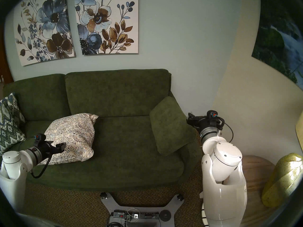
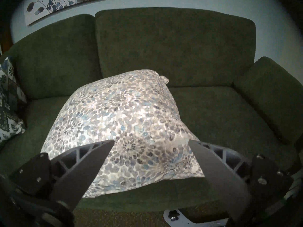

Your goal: Fix throw pillow on sofa

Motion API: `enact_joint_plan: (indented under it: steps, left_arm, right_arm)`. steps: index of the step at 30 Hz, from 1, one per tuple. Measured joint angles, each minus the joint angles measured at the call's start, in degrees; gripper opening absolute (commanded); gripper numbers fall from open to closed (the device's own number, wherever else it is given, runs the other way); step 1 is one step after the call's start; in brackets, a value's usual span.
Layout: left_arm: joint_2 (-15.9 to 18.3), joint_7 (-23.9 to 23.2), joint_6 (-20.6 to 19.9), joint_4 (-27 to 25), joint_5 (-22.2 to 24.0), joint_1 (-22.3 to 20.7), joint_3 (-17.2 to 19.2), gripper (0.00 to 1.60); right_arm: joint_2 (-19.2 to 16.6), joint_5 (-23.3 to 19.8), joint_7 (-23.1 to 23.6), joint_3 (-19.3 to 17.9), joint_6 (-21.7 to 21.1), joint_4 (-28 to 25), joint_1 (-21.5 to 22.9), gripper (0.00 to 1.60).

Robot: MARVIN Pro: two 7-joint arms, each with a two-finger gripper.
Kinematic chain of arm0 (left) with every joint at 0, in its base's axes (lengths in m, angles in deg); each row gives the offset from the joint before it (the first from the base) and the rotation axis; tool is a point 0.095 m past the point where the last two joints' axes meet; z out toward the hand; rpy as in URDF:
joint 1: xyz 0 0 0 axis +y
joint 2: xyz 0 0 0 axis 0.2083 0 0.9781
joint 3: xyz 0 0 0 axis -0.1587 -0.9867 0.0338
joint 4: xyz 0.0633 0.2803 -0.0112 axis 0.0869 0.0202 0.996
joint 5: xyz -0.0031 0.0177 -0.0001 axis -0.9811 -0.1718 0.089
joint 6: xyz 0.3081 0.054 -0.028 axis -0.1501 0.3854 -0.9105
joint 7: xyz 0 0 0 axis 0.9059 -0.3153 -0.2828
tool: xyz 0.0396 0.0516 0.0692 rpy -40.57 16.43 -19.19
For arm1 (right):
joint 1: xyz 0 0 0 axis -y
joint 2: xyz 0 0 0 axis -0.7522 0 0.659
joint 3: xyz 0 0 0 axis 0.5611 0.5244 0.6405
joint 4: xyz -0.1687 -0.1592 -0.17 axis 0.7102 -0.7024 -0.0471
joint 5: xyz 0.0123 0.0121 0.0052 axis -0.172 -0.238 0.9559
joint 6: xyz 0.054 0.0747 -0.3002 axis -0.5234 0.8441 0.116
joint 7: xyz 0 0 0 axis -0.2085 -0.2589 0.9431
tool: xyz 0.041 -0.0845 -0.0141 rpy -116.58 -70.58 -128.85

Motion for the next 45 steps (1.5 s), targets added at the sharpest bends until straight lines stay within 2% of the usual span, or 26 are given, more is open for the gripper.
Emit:
enact_joint_plan:
  steps: [6, 17, 23, 30, 34, 40, 45]
  left_arm:
    - [0.57, 1.02, -0.97, 1.0, -0.73, -1.35, -3.24, 1.6]
    - [-1.18, 10.42, -5.96, -0.66, -2.29, -6.56, -8.88, 1.6]
    - [-3.46, 17.42, -12.99, -1.55, -1.75, -10.8, -11.61, 1.6]
    - [-5.59, 22.53, -18.05, -1.71, -0.47, -13.91, -13.39, 1.6]
    - [-6.11, 23.51, -18.89, -0.5, 0.33, -15.51, -14.55, 1.6]
    - [-5.11, 21.67, -19.03, 2.21, 1.59, -16.48, -15.74, 1.6]
    - [-5.18, 22.58, -19.04, 3.65, 1.38, -17.78, -17.35, 1.6]
  right_arm:
    - [0.0, 0.0, 0.0, 0.0, 0.0, -0.01, 0.0, 1.6]
    - [0.0, 0.01, 0.0, 0.0, 0.0, -0.01, 0.0, 1.6]
    - [0.0, 0.01, 0.0, 0.0, 0.0, 0.0, 0.0, 1.6]
    - [0.0, 0.01, 0.0, 0.0, 0.0, 0.0, 0.0, 1.6]
    - [0.0, 0.01, 0.0, 0.0, 0.0, 0.0, 0.0, 1.6]
    - [0.0, 0.01, 0.0, 0.0, 0.0, 0.0, 0.0, 1.6]
    - [0.0, 0.02, 0.0, 0.0, 0.0, 0.0, 0.0, 1.6]
